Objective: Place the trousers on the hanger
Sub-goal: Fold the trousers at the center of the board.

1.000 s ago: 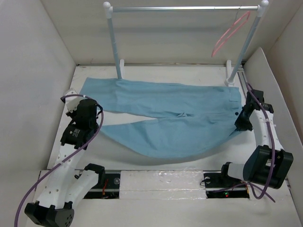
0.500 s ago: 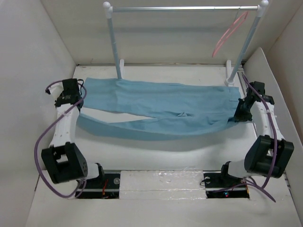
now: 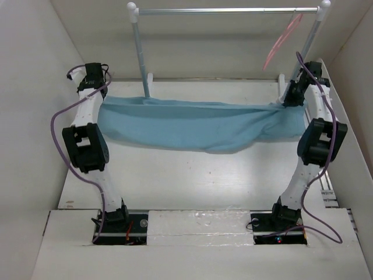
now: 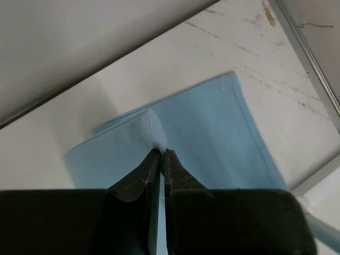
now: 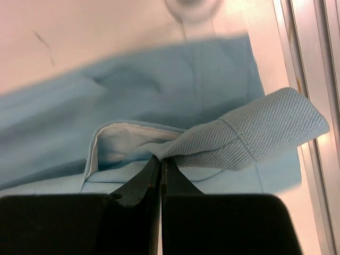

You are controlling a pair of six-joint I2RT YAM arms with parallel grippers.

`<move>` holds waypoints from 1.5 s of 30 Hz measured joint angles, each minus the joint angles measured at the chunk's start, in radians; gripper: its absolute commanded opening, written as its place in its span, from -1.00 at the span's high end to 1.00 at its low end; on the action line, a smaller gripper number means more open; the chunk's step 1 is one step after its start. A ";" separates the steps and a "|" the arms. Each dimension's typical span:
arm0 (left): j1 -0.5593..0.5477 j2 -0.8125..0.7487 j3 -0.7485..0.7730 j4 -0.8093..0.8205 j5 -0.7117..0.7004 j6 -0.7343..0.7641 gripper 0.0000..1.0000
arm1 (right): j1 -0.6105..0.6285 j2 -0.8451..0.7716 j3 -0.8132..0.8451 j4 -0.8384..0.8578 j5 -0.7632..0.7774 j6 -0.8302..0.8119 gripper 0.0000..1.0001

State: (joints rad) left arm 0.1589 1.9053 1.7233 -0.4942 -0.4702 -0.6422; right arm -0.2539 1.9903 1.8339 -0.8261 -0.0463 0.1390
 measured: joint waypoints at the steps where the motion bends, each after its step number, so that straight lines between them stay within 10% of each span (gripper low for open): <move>1: -0.001 0.050 0.046 0.008 0.004 0.006 1.00 | 0.004 0.060 0.074 0.002 -0.008 0.000 0.74; 3: -0.003 0.158 0.158 0.004 0.027 0.017 1.00 | 0.010 0.156 0.180 0.021 -0.033 0.006 0.28; 6: -0.005 0.256 0.249 0.029 0.068 0.044 -0.97 | 0.003 0.218 0.195 0.072 -0.116 0.029 -0.23; 11: 0.002 0.251 0.244 0.024 0.108 0.081 -0.98 | -0.013 0.143 -0.026 0.169 -0.198 0.041 -0.33; 15: 0.018 0.042 -0.077 0.100 0.129 0.084 -0.98 | -0.016 -0.100 -0.363 0.241 -0.208 0.043 -0.19; 18: 0.037 -0.209 -0.417 0.178 0.184 0.062 -0.96 | -0.013 -0.336 -0.602 0.351 -0.219 0.062 1.00; 20: 0.049 -0.305 -0.529 0.183 0.221 0.049 -0.97 | -0.013 -0.467 -0.728 0.412 -0.254 0.085 1.00; 25: 0.046 -0.235 -0.538 0.235 0.307 0.039 -0.95 | -0.013 -0.482 -0.899 0.499 -0.321 0.112 -0.27; 35: -0.028 0.027 -0.380 0.278 0.464 0.023 -0.41 | -0.013 -0.248 -0.839 0.599 -0.320 0.178 -0.24; 38: -0.023 0.106 -0.317 0.283 0.487 0.016 -0.34 | -0.007 -0.227 -0.834 0.652 -0.299 0.224 0.20; 39: -0.014 0.115 -0.302 0.273 0.496 0.005 -0.33 | 0.000 -0.224 -0.837 0.661 -0.281 0.241 0.82; 40: -0.003 0.115 -0.300 0.275 0.499 0.002 -0.32 | 0.004 -0.222 -0.843 0.670 -0.272 0.252 1.00; 45: 0.101 0.109 -0.326 0.294 0.583 -0.025 -0.34 | 0.002 -0.257 -0.903 0.706 -0.249 0.294 1.00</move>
State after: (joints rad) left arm 0.2604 2.0148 1.3975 -0.2005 0.1127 -0.6674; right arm -0.2523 1.7336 0.9306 -0.1200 -0.2951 0.4332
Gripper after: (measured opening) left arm 0.654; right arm 0.094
